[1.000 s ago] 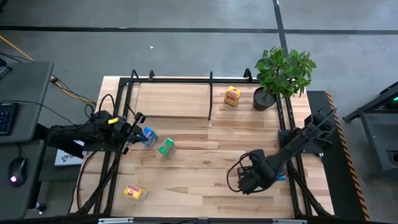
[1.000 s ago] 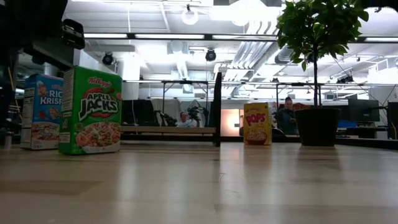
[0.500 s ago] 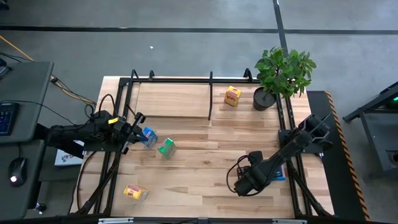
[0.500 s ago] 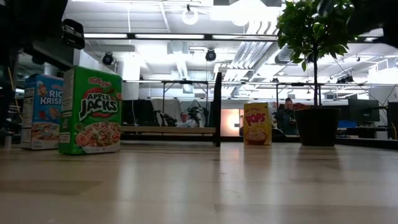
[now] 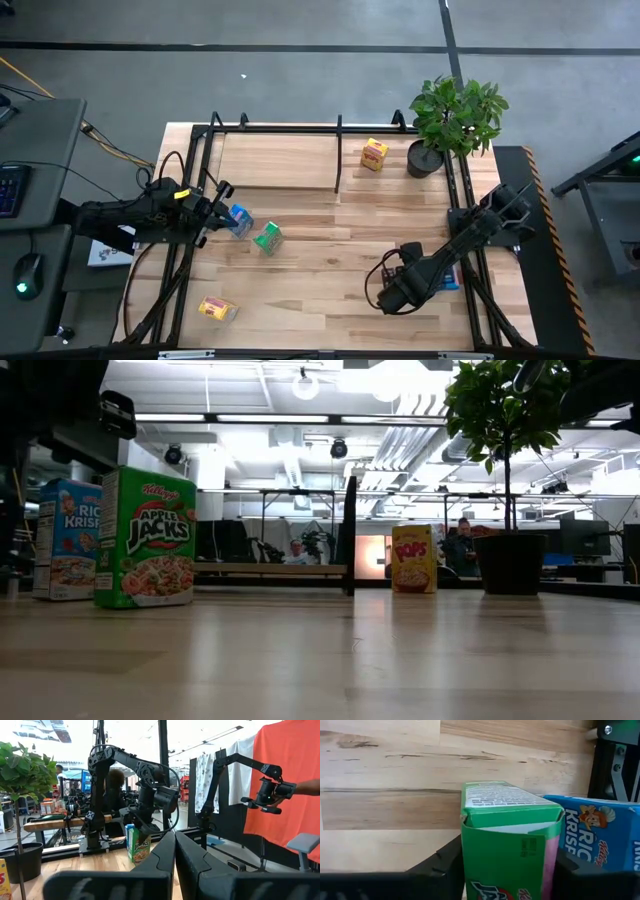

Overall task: Stack cereal on shelf
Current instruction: Put the right green cereal box on the shelf

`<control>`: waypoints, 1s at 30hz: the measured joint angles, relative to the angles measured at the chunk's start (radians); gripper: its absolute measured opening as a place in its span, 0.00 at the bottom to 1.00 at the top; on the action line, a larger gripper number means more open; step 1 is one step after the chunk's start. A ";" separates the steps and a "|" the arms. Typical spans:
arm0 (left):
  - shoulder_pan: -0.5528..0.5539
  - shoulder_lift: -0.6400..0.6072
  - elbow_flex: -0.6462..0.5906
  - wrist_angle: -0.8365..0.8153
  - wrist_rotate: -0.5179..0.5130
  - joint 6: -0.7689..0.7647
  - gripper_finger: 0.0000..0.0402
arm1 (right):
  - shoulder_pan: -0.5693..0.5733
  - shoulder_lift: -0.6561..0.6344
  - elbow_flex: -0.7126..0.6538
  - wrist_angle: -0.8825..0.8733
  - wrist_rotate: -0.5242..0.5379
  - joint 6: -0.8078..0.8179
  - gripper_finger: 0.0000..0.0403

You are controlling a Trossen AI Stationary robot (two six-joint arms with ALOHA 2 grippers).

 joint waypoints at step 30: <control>0.000 0.000 0.000 0.000 0.000 0.000 0.01 | -0.767 -0.002 0.681 0.517 0.310 -2.093 0.39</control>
